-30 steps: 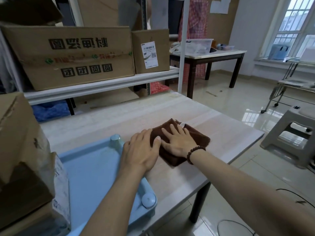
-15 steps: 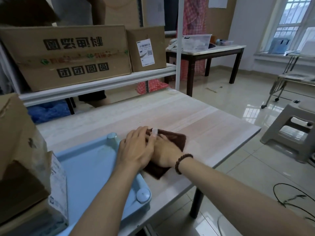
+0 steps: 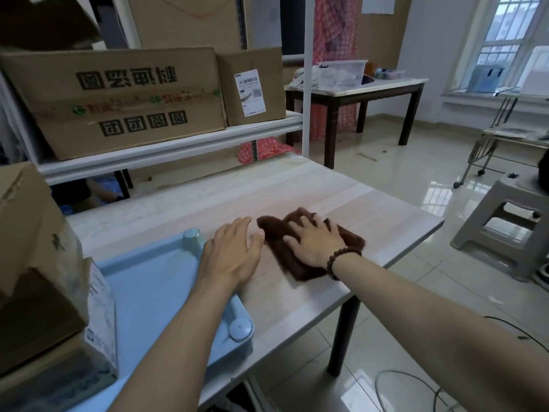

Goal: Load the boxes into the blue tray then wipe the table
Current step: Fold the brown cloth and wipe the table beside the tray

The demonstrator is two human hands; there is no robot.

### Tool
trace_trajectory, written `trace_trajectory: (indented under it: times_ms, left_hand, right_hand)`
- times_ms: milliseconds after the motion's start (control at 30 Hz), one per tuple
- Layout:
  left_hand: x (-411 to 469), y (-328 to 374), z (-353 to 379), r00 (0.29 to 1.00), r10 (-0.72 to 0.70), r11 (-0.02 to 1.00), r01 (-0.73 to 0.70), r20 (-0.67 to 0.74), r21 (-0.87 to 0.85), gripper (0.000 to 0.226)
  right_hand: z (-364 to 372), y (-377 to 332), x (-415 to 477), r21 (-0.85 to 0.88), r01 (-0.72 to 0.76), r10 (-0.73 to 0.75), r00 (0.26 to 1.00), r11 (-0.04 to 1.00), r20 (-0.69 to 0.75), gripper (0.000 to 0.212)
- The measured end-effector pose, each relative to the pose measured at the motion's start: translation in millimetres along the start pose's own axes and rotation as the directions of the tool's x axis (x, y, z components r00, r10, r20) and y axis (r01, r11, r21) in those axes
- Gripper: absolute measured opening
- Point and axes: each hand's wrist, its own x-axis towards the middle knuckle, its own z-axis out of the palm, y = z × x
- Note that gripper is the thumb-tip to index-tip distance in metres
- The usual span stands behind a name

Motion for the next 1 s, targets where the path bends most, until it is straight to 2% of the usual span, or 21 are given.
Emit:
trace_trajectory:
  times_ms: [33, 67, 100, 133, 200, 267, 367, 400, 467, 500, 567, 633, 667, 700, 767, 833, 900, 933, 1000]
  left_hand:
    - [0, 0, 0, 1.0, 0.0, 1.0, 0.0, 0.001, 0.003, 0.056]
    - [0, 0, 0, 1.0, 0.0, 1.0, 0.0, 0.0, 0.004, 0.056]
    - [0, 0, 0, 1.0, -0.002, 1.0, 0.002, -0.002, 0.004, 0.055]
    - [0, 0, -1, 1.0, -0.005, 1.0, 0.005, -0.006, 0.002, 0.055]
    - [0, 0, -1, 1.0, -0.006, 1.0, 0.006, -0.008, 0.003, 0.055]
    - [0, 0, -1, 1.0, -0.004, 1.0, 0.004, -0.006, 0.001, 0.054]
    - [-1, 1, -2, 1.0, -0.004, 1.0, 0.004, -0.006, -0.013, 0.054]
    - [-2, 1, -2, 1.0, -0.002, 1.0, 0.002, -0.007, -0.016, 0.054]
    - [-2, 0, -2, 1.0, 0.0, 1.0, -0.001, -0.007, -0.013, 0.055]
    - [-2, 0, -2, 1.0, 0.0, 1.0, 0.0, -0.008, -0.008, 0.055]
    - [0, -1, -1, 1.0, 0.0, 1.0, 0.0, -0.001, 0.0, 0.056]
    - [0, -1, -1, 1.0, -0.001, 1.0, 0.001, 0.005, 0.008, 0.057]
    - [0, -1, 0, 1.0, -0.003, 1.0, 0.003, 0.006, 0.009, 0.057]
    - [0, -1, 0, 1.0, -0.005, 1.0, 0.005, 0.007, 0.01, 0.058]
    - [0, -1, -1, 1.0, -0.007, 1.0, 0.007, 0.013, 0.018, 0.058]
    - [0, 0, 0, 1.0, -0.007, 1.0, 0.007, 0.018, 0.028, 0.058]
    - [1, 0, 0, 1.0, -0.01, 1.0, 0.009, 0.019, 0.03, 0.058]
    - [1, -1, 0, 1.0, -0.012, 1.0, 0.012, 0.021, 0.027, 0.058]
    - [1, -1, 1, 1.0, -0.011, 1.0, 0.01, 0.021, 0.028, 0.058]
  right_hand:
    - [-7, -2, -2, 0.013, -0.057, 0.058, 0.994, 0.998, -0.089, 0.059]
    - [-12, -7, -7, 0.024, -0.028, 0.033, 0.974, 0.999, -0.225, 0.057]
    - [-15, -17, -13, -0.005, 0.063, -0.06, 0.936, 0.998, -0.347, 0.052]
    - [-17, -28, -22, -0.069, 0.158, -0.172, 0.897, 0.985, -0.407, 0.048]
    - [-18, -44, -37, -0.168, 0.249, -0.291, 0.905, 0.954, -0.311, 0.043]
    - [-17, -52, -39, -0.228, 0.198, -0.236, 0.959, 0.953, -0.157, 0.035]
    - [-22, -57, -31, -0.197, 0.162, -0.194, 0.968, 0.967, -0.157, 0.022]
    - [-25, -56, -28, -0.123, 0.158, -0.179, 0.967, 0.98, -0.183, 0.021]
    - [-33, -49, -23, 0.179, 0.111, -0.072, 0.975, 0.978, -0.211, 0.02]
    - [-38, -42, -20, 0.364, 0.067, 0.009, 0.979, 0.929, -0.202, 0.02]
    - [-45, -25, -15, 0.648, -0.02, 0.161, 0.974, 0.761, -0.16, 0.017]
    - [-48, -3, -11, 0.792, -0.094, 0.287, 0.952, 0.603, -0.106, 0.006]
    - [-49, 8, -11, 0.811, -0.126, 0.339, 0.936, 0.571, -0.093, 0.005]
    - [-49, 20, -11, 0.804, -0.158, 0.381, 0.92, 0.573, -0.091, 0.005]
    - [-49, 41, -10, 0.704, -0.266, 0.455, 0.886, 0.659, -0.091, 0.008]
    - [-51, 52, -9, 0.535, -0.392, 0.507, 0.858, 0.749, -0.081, 0.014]
    - [-54, 46, -9, 0.353, -0.431, 0.497, 0.86, 0.831, -0.12, 0.013]
    - [-54, 38, -8, 0.26, -0.389, 0.445, 0.871, 0.884, -0.21, 0.015]
    - [-51, 19, -7, 0.154, -0.144, 0.198, 0.879, 0.978, -0.435, 0.031]
